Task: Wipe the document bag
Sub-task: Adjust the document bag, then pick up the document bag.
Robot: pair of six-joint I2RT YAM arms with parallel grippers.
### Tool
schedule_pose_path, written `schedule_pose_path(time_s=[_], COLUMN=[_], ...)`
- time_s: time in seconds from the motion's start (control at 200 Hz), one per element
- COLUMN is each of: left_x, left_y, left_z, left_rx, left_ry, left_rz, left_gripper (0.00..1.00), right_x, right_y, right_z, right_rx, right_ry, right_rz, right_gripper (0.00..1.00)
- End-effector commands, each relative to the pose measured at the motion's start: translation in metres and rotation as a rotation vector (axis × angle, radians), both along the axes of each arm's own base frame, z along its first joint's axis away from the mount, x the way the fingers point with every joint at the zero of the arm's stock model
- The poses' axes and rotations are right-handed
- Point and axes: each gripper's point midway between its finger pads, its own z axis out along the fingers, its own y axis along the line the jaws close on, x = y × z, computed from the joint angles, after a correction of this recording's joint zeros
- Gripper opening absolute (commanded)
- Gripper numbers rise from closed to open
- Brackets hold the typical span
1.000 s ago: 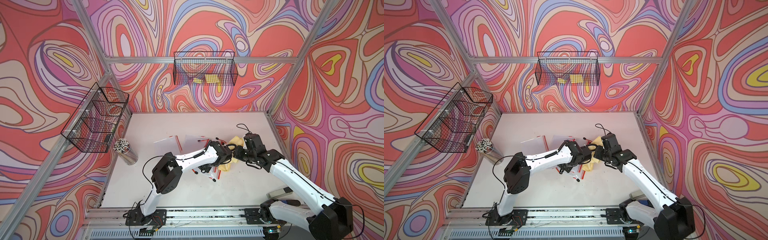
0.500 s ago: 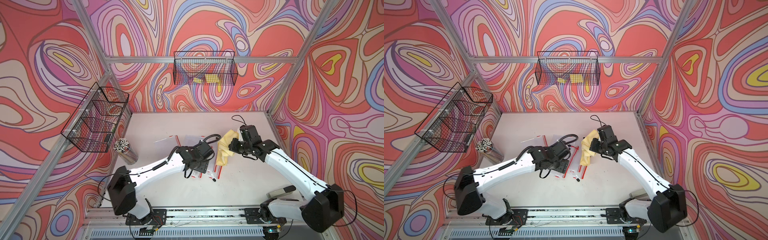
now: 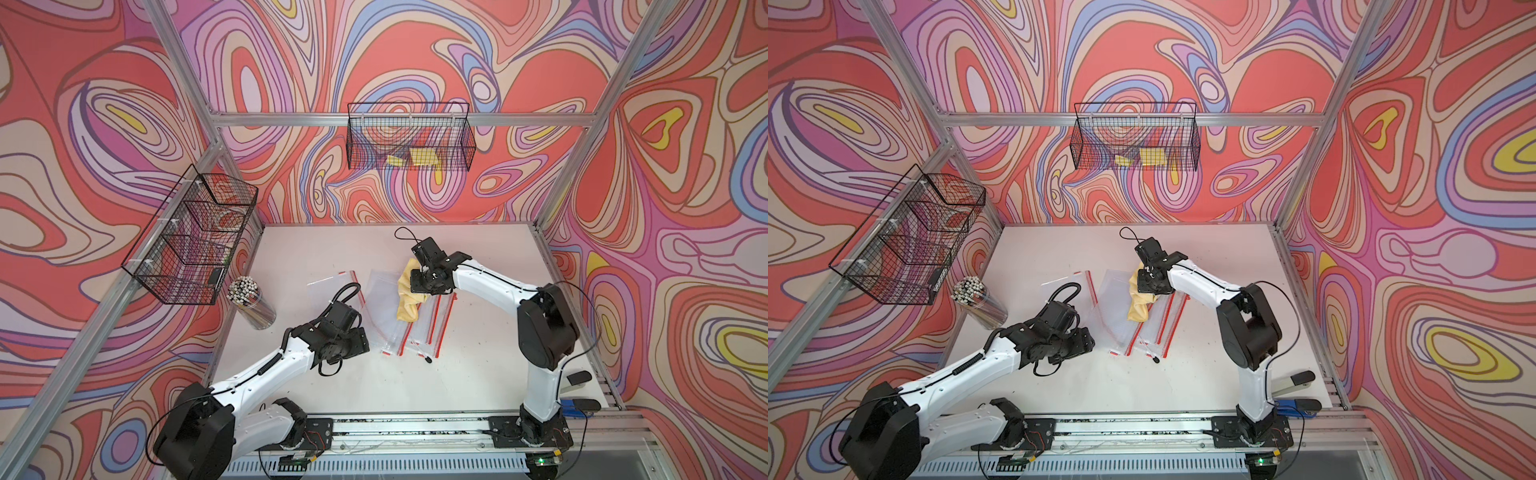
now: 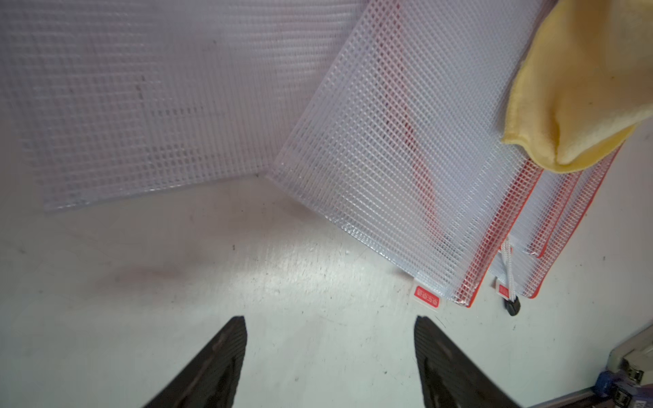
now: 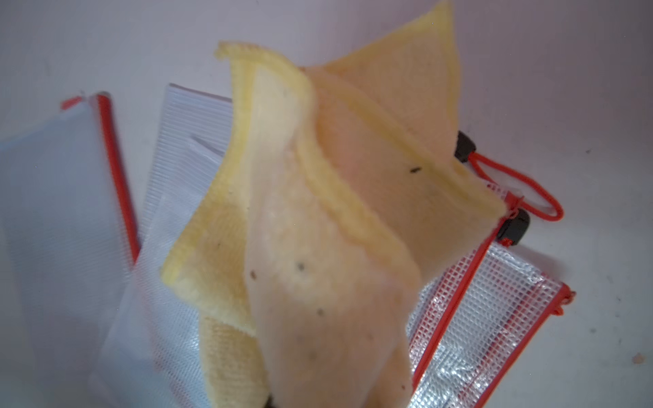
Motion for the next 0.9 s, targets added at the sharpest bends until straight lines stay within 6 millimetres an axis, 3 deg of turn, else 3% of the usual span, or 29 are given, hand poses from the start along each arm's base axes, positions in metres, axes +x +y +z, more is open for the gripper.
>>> schedule_pose_path(time_s=[0.0,0.04,0.06,0.135,0.341,0.646,0.896], left_x=[0.004,0.007,0.0,-0.002,0.011,0.021,0.032], left_y=[-0.009,-0.011,-0.005,-0.003,-0.006,-0.001,-0.012], left_z=[-0.003,-0.001,-0.014,-0.02,-0.03,-0.037,-0.042], left_rx=[-0.107,-0.126,-0.112,-0.12,-0.191,-0.234,-0.351], left_ry=[-0.013,-0.033,-0.013,-0.018,-0.092,-0.18,-0.227], left_rz=[0.069,0.077,0.086,0.106,0.17,0.229,0.269], left_gripper=[0.77,0.77,0.77,0.77,0.74,0.7,0.66], right_x=[-0.006,-0.008,-0.009,-0.013,-0.024,-0.029,-0.032], right_y=[-0.009,-0.01,-0.01,-0.009,-0.007,-0.006,-0.003], right_z=[-0.017,-0.024,-0.027,-0.036,-0.055,-0.057,-0.061], right_rx=[-0.057,-0.057,-0.057,-0.048,-0.02,-0.008,-0.005], right_ry=[0.031,0.043,0.049,0.067,0.117,0.126,0.137], right_rz=[0.002,-0.001,-0.003,-0.001,-0.004,-0.002,0.007], right_gripper=[0.0,0.0,0.0,0.0,0.0,0.0,0.0])
